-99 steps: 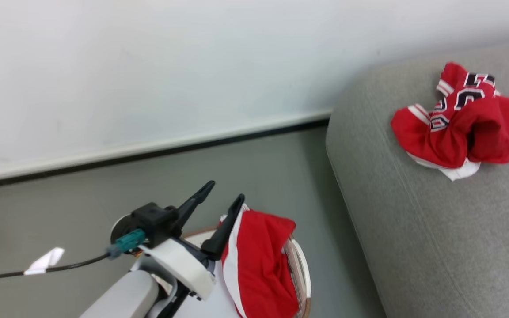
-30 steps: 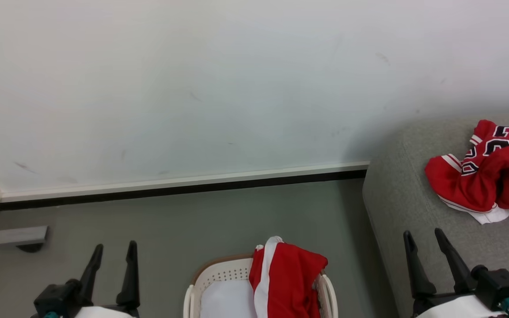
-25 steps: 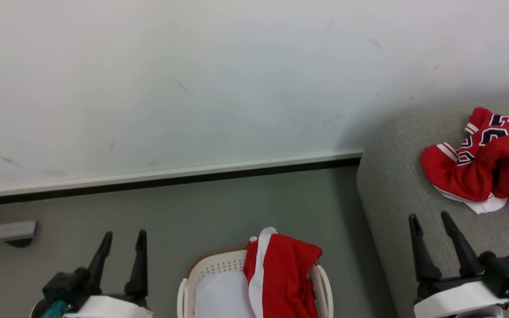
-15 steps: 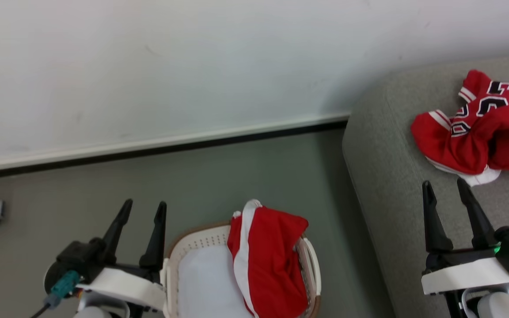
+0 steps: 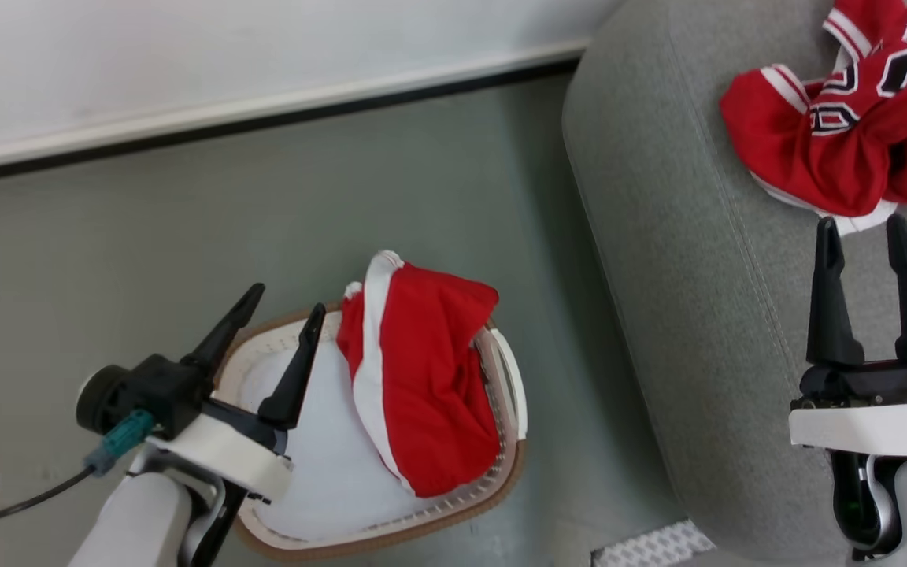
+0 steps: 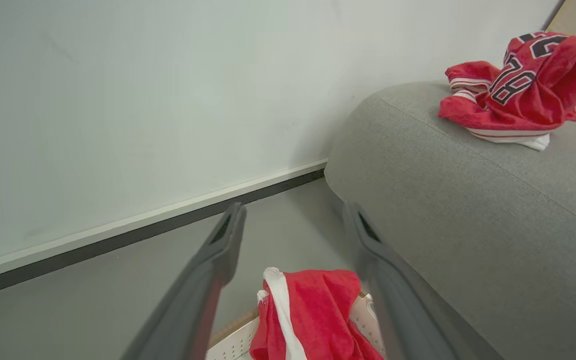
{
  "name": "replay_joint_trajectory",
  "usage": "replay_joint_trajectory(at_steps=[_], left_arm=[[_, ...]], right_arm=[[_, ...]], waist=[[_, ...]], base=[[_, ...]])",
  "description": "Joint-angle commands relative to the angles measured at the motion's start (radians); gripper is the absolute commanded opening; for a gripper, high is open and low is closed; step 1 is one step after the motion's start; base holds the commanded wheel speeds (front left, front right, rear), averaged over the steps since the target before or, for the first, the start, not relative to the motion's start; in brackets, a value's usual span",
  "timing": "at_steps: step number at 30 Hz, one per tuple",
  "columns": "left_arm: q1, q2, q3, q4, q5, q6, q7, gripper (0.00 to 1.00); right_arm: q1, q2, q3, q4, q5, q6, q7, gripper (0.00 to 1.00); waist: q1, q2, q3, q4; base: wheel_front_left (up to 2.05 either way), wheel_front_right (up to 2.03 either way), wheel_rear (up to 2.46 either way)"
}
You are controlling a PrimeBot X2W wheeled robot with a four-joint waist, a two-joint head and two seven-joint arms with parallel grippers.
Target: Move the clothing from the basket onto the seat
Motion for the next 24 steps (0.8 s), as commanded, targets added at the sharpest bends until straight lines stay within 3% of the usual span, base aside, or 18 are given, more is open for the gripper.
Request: replay_joint_trajectory(at_steps=[1, 12, 24], left_arm=[[-0.021, 0.018, -0.013, 0.009, -0.013, 0.002, 0.0, 1.0], [-0.136, 0.132, -0.187, 0.133, -0.057, 0.002, 0.015, 1.0], [-0.275, 0.166, -0.31, 0.312, -0.125, 0.002, 0.104, 1.0]], right_arm=[[-0.021, 0.003, -0.006, -0.014, 0.014, -0.002, 0.001, 1.0], [-0.069, 0.003, -0.012, -0.098, 0.089, -0.002, 0.001, 1.0], [-0.114, 0.002, 0.029, -0.167, 0.144, -0.002, 0.001, 1.0]], waist=[[-0.0003, 0.0, 0.066, -0.045], [-0.0003, 0.0, 0.225, -0.128], [-0.0003, 0.0, 0.355, -0.197]], base=[[0.0, 0.0, 0.0], [0.0, 0.0, 0.0], [0.0, 0.0, 0.0]])
